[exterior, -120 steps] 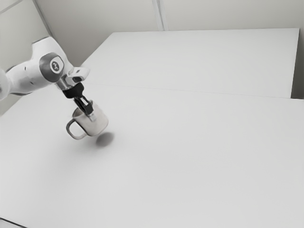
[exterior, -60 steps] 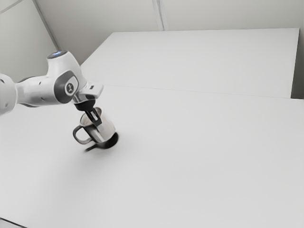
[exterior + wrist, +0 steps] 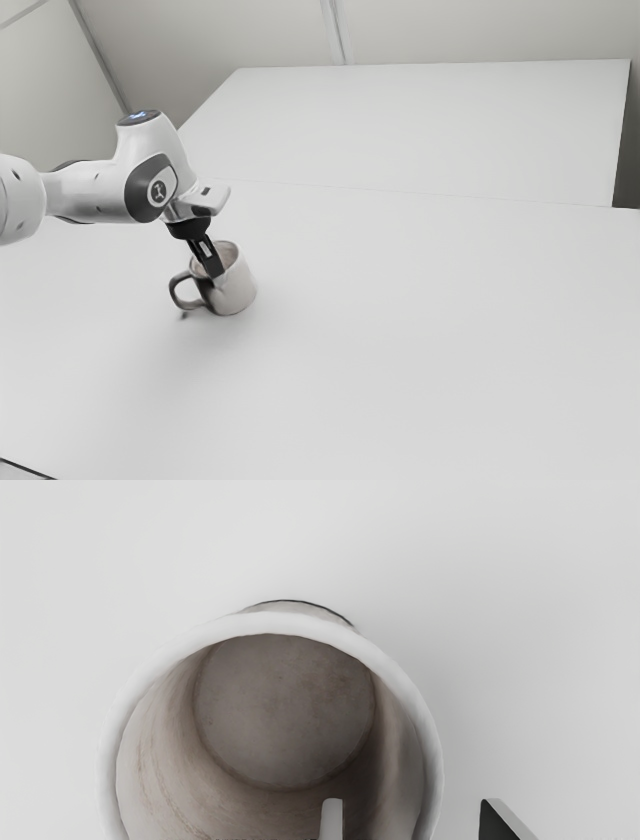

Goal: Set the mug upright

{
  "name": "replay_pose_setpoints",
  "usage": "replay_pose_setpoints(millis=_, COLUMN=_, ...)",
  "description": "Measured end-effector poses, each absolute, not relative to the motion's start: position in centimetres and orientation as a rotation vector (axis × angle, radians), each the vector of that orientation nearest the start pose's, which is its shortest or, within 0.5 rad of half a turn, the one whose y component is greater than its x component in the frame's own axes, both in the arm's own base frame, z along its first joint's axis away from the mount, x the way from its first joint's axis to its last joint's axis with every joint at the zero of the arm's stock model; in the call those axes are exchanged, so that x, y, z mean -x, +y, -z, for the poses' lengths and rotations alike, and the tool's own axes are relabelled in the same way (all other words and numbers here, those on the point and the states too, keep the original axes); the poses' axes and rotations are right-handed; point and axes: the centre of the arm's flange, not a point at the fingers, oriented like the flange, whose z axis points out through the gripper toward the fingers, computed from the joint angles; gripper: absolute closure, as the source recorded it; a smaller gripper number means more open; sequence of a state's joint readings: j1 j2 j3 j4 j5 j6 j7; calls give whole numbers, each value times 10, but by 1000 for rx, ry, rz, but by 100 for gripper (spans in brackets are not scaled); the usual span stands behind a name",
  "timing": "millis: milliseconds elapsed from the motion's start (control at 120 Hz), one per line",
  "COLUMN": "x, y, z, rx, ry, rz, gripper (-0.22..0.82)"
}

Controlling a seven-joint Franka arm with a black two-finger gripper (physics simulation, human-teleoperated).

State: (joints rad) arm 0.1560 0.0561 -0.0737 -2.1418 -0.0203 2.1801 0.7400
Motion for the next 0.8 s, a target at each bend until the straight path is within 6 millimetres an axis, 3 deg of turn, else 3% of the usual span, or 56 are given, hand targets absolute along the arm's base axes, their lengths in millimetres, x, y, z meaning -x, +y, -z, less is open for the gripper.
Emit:
replay_pose_setpoints(millis=150, x=-543, y=45, z=-378, rx=3005, ry=1002, rz=-14, gripper=16)
replay_pose_setpoints(millis=342, x=-543, y=46, z=-392, rx=3045, ry=877, rz=8, gripper=7)
replay_pose_setpoints(millis=442, x=-547, y=47, z=-429, rx=3067, ry=761, rz=59, gripper=4)
replay_pose_setpoints(millis=608, x=-568, y=50, z=-509, rx=3069, ry=603, rz=154, gripper=2)
replay_pose_setpoints(millis=733, x=-572, y=51, z=-555, rx=3071, ry=514, rz=178, gripper=1)
replay_pose_setpoints(millis=800, x=-571, y=51, z=-566, rx=3081, ry=474, rz=156, gripper=1)
